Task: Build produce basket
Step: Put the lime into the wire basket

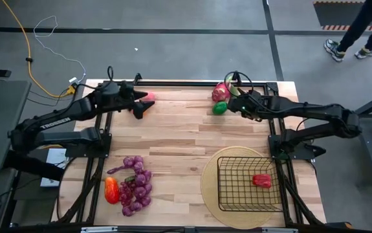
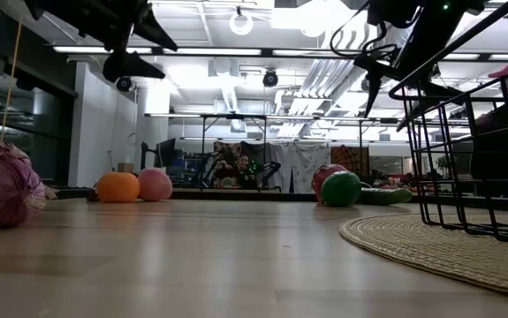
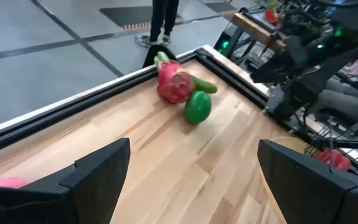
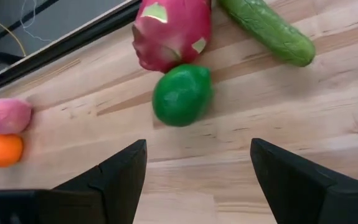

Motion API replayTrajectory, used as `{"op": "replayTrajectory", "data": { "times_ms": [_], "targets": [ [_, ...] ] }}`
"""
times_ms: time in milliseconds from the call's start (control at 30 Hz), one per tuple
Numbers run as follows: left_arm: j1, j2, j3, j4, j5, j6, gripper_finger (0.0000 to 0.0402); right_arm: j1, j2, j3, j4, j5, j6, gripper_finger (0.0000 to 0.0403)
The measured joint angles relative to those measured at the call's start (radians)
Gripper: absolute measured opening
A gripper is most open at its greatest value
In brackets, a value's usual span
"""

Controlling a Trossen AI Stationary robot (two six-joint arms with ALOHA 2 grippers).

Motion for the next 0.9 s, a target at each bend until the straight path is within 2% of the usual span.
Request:
{"op": "replayTrajectory", "data": {
  "times_ms": [400,733,900],
  "targets": [
    [0.083,0.008,0.0,-0.001,0.0,-0.005,0.0341,-0.023,0.149,0.0,0.232,0.003,0.149,0.0275],
    [0.084,0.008,0.0,-0.02,0.04,0.003,0.0341,-0.052,0.268,0.0,0.323,-0.004,0.259,0.0275],
    [0.084,0.008,0.0,-0.037,0.041,0.003,0.0341,-0.053,0.331,0.0,0.43,-0.008,0.263,0.0275]
  ]
}}
